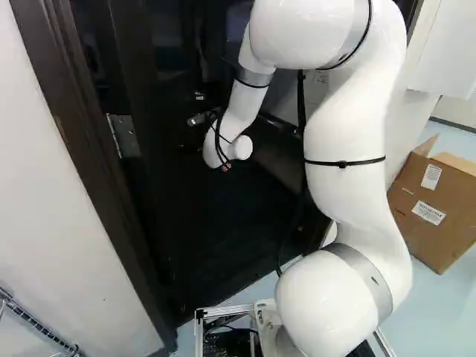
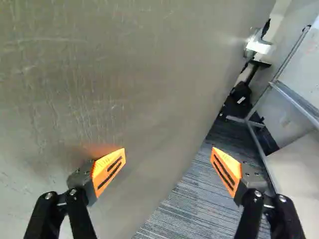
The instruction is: Open the door and move inside
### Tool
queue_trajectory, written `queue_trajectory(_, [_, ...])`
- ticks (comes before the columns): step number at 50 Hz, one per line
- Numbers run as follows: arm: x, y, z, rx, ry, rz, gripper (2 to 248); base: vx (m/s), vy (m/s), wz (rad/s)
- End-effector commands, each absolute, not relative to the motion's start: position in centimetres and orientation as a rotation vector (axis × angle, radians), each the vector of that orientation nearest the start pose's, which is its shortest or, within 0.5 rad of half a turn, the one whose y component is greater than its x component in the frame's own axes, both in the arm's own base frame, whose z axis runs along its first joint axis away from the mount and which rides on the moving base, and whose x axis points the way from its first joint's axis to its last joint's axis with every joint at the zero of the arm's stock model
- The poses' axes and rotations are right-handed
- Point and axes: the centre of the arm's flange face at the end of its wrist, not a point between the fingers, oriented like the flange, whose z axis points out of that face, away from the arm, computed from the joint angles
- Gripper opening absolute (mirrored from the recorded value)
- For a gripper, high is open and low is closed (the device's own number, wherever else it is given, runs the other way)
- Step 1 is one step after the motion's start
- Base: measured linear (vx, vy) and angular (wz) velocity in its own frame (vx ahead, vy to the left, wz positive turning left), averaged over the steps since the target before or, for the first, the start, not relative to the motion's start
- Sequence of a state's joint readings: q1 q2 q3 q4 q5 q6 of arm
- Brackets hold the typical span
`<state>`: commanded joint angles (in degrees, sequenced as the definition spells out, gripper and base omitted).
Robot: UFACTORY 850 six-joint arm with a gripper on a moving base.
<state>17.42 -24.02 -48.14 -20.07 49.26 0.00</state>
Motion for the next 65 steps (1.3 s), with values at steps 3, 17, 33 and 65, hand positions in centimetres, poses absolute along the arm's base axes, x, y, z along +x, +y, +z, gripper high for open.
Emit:
queue_trajectory(3, [52.1, 19.1, 36.5, -2.192, -0.842, -1.676, 247, 0.0, 0.0, 0.0])
queue_trajectory(17, [52.7, 20.7, 36.4, -2.168, -0.865, -1.673, 247, 0.0, 0.0, 0.0])
queue_trajectory(33, [53.3, 22.6, 36.2, -2.132, -0.906, -1.666, 247, 0.0, 0.0, 0.0])
queue_trajectory(65, [54.3, 26.7, 35.8, -2.038, -1.029, -1.645, 247, 0.0, 0.0, 0.0])
